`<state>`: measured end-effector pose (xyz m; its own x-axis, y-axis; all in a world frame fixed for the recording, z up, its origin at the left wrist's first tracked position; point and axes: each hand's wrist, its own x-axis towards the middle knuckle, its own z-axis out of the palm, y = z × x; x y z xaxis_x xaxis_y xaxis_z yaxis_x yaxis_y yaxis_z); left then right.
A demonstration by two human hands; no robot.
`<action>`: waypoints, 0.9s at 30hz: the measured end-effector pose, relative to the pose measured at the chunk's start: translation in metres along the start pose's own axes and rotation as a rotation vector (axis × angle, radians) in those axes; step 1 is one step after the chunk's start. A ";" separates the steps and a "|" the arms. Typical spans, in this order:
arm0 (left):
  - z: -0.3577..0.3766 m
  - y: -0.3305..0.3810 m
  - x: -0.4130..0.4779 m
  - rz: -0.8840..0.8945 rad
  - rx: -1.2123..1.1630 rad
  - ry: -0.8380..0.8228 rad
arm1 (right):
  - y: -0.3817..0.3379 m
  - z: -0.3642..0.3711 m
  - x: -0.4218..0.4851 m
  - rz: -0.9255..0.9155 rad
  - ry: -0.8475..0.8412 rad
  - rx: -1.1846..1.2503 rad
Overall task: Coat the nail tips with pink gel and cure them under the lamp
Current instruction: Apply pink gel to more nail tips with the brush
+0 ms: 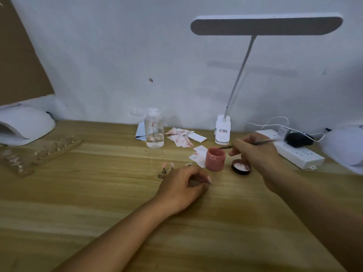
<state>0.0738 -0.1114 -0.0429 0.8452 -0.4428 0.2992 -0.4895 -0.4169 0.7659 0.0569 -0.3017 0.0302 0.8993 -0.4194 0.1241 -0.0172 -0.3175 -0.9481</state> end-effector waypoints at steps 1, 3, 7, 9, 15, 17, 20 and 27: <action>0.000 0.000 0.000 0.006 -0.002 0.001 | -0.001 0.003 0.005 0.002 0.002 -0.023; 0.000 -0.001 0.000 0.011 -0.004 0.000 | 0.001 0.007 0.011 0.000 0.001 -0.058; 0.001 -0.002 0.001 0.008 -0.023 0.000 | 0.004 0.015 0.015 0.005 -0.053 -0.217; 0.000 -0.002 0.001 0.002 -0.021 0.002 | 0.004 0.017 0.015 -0.009 -0.057 -0.287; 0.000 -0.001 0.001 -0.027 0.015 0.002 | 0.009 0.003 -0.014 -0.009 0.028 0.074; 0.000 -0.001 0.002 -0.037 0.027 0.000 | 0.020 -0.006 -0.039 -0.060 -0.074 0.223; 0.000 0.000 0.002 -0.040 0.035 0.002 | 0.037 -0.016 -0.069 -0.137 -0.201 0.200; -0.001 0.001 0.001 -0.021 0.046 0.004 | 0.041 -0.014 -0.073 -0.155 -0.254 0.176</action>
<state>0.0739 -0.1117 -0.0412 0.8565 -0.4299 0.2856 -0.4806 -0.4625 0.7451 -0.0158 -0.2955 -0.0135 0.9658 -0.1458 0.2145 0.1837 -0.1996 -0.9625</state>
